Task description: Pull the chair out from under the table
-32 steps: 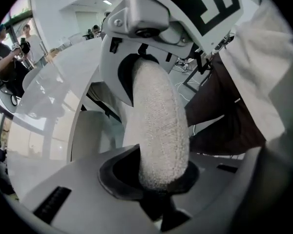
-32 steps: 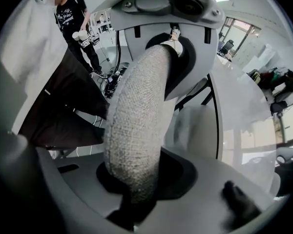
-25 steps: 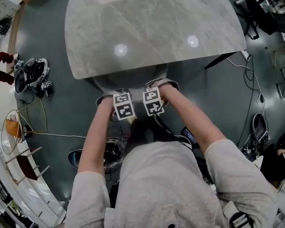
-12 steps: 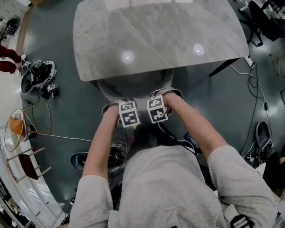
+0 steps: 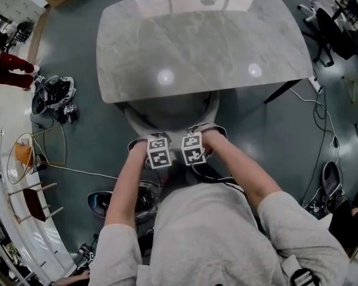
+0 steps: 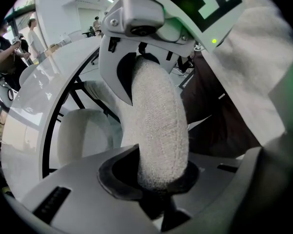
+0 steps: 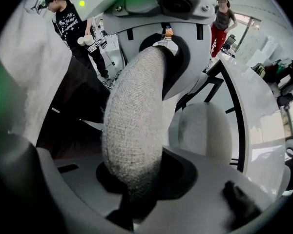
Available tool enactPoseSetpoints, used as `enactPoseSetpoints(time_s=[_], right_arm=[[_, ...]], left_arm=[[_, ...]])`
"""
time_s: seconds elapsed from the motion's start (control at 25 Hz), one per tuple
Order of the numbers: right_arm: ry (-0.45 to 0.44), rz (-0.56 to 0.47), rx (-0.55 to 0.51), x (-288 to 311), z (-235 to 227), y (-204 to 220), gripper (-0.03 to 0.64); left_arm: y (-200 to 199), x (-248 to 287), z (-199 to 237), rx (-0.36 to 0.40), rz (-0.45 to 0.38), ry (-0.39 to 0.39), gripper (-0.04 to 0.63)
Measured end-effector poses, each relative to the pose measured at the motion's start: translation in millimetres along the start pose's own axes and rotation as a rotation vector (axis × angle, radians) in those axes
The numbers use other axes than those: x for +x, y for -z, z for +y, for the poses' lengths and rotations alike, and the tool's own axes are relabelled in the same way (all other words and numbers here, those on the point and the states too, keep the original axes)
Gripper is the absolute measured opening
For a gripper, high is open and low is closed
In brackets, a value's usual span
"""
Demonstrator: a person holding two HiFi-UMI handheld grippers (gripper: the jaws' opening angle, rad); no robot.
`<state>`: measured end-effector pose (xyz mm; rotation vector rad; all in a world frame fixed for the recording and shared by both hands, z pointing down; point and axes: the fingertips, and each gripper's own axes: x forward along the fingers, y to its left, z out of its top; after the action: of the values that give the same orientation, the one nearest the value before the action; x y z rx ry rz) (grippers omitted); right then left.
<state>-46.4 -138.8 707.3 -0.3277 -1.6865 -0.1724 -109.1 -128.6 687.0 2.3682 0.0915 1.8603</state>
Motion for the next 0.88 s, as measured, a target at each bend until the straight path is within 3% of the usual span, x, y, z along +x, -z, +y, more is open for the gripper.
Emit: enactPoseSetpoints(time_s=[0.88], right_arm=[[-0.053,0.01,0.031,1,66,-7,0.104]], left_arm=[[-8,8,-58,0.03,0.007,-0.023,0.091]])
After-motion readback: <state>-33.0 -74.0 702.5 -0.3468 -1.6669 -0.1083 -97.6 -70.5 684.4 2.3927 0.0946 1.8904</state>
